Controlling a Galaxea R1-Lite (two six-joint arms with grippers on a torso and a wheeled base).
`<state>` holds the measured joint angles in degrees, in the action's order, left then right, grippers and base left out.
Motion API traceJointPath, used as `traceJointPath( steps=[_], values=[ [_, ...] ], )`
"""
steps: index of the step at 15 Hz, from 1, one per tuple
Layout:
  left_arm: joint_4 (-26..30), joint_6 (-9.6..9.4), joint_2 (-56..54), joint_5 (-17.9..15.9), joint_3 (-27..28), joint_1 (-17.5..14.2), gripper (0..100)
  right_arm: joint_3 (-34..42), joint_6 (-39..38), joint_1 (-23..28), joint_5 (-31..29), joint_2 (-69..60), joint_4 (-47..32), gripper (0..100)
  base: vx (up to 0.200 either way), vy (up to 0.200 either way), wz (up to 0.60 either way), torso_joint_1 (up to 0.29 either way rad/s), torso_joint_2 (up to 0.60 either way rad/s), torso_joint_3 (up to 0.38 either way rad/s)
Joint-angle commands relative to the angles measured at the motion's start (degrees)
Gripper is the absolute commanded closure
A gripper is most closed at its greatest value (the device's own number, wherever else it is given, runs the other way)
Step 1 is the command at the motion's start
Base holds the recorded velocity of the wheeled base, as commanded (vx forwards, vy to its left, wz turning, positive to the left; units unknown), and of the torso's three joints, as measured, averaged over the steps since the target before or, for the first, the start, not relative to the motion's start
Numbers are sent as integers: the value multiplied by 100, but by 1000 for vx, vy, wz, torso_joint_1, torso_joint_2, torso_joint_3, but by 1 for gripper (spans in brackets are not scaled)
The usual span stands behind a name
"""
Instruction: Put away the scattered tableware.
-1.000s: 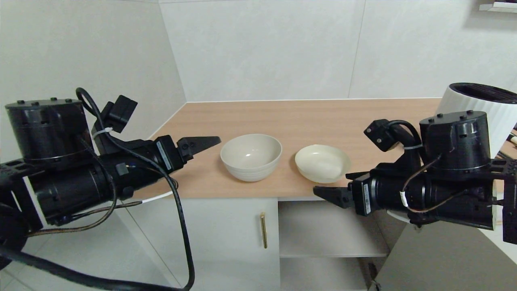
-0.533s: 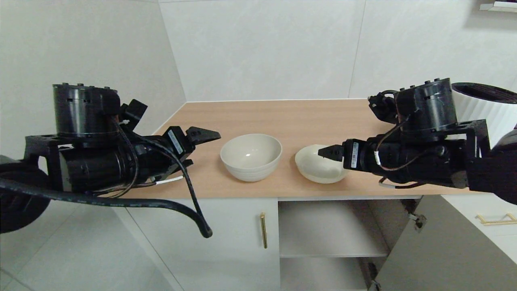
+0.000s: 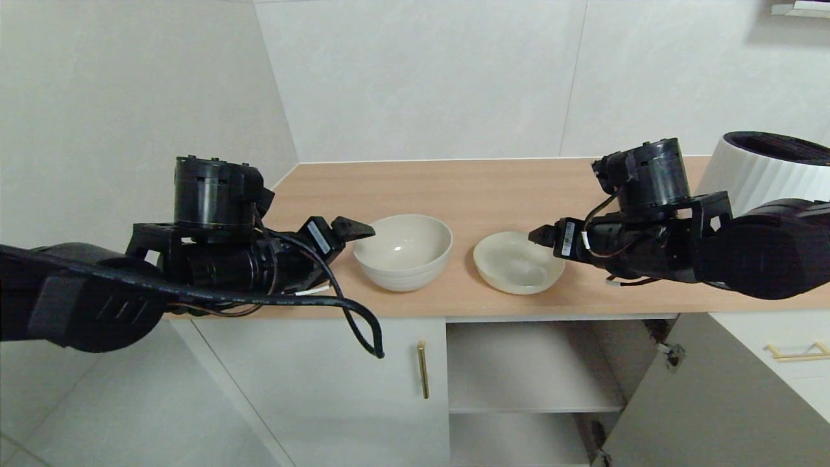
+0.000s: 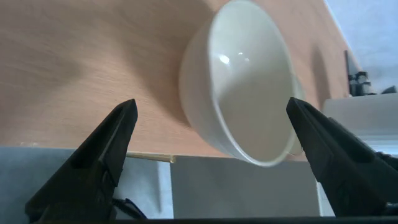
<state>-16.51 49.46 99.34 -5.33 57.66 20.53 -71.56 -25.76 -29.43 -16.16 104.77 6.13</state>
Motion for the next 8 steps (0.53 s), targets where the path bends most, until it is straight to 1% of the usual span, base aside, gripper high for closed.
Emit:
traceJointPath(
  steps=[1,6,8],
  values=[
    [7,11,226,14,79,13,0,-16,1,16,-1,105,2,0,0,0,0,0,0,0],
    [-11,11,296,5,123,65,0,-7,1,25,-1,105,2,0,0,0,0,0,0,0],
    [-11,11,437,5,237,83,0,2,1,25,8,105,2,0,0,0,0,0,0,0]
  ],
)
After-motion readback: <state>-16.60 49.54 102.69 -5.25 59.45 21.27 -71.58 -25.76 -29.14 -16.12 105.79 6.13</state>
